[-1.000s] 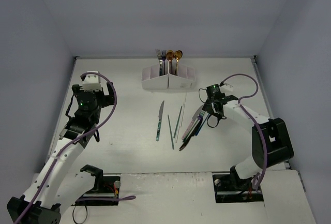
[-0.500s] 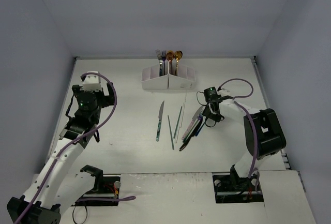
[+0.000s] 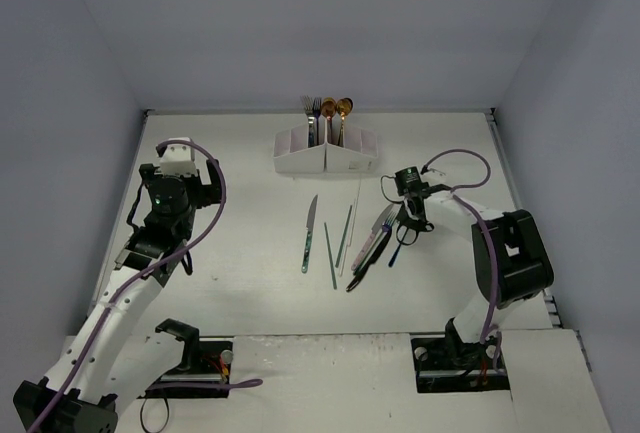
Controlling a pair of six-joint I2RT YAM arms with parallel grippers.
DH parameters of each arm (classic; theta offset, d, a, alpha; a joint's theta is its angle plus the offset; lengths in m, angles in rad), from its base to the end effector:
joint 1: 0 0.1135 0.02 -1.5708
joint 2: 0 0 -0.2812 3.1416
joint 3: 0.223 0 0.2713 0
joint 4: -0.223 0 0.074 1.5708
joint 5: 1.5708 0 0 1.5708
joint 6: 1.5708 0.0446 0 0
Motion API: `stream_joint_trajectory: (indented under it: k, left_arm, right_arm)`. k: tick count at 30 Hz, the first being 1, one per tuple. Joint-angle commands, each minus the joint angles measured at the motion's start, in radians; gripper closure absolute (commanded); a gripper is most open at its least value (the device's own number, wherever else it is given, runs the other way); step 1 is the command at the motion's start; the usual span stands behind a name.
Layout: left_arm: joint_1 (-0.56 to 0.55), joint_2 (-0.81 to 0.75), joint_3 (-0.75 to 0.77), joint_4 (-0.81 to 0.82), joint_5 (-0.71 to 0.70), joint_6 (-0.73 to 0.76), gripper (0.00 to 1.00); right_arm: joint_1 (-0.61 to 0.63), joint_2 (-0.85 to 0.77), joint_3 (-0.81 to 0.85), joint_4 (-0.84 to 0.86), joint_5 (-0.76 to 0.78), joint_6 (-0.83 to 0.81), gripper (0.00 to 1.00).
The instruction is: Sort the eating utensils into containers
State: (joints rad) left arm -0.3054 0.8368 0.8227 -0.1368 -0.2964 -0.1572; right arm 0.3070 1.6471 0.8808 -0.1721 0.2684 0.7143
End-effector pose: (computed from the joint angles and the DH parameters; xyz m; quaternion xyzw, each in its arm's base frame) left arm 0.2065 -0.0514 0.3610 -0.0404 0.7551 -0.0388 0.6532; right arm 0.3304 0.0923 0.1593 0.2312 0.9140 0.0397 0.3310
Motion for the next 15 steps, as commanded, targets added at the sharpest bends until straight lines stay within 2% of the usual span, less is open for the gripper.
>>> stream_joint_trajectory:
  k: [1, 6, 9, 15]
  left_arm:
    - [0.000, 0.002, 0.018, 0.057, 0.012, 0.010, 0.03]
    - [0.000, 0.002, 0.020, 0.057, 0.013, 0.010, 0.03]
    - [0.000, 0.008, 0.020, 0.055, 0.013, 0.010, 0.03]
    - [0.000, 0.018, 0.021, 0.052, 0.008, 0.009, 0.03]
  right_arm:
    - [0.002, -0.145, 0.115, -0.011, 0.072, -0.077, 1.00]
    - [0.107, -0.203, 0.332, 0.065, 0.147, -0.238, 1.00]
    - [0.190, -0.168, 0.445, 0.225, 0.163, -0.359, 1.00]
    - [0.215, -0.040, 0.574, 0.579, 0.066, -0.534, 1.00]
